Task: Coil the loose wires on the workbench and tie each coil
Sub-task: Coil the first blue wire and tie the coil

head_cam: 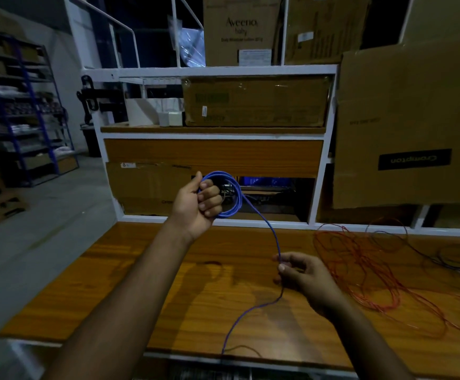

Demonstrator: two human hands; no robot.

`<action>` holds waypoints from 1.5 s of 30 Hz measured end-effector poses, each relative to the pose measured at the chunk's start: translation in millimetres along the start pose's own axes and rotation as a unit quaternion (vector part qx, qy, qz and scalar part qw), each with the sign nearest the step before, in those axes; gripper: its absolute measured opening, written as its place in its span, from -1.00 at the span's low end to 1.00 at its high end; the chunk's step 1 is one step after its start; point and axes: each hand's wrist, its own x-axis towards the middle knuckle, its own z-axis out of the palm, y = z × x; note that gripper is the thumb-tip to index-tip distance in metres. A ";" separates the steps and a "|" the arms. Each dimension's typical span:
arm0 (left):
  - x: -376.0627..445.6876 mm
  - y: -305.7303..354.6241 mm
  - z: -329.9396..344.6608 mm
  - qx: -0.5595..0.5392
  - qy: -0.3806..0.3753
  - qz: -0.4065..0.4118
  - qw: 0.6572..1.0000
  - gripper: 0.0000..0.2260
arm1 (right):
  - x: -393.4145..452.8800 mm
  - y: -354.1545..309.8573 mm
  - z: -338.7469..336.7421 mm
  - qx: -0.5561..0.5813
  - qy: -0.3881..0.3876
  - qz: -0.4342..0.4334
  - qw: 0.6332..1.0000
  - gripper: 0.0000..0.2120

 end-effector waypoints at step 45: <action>-26.9 -26.6 -9.1 -0.020 0.012 -0.019 1.000 -0.64 | 2.5 -11.9 -26.7 -0.007 -0.163 0.102 0.981 -0.72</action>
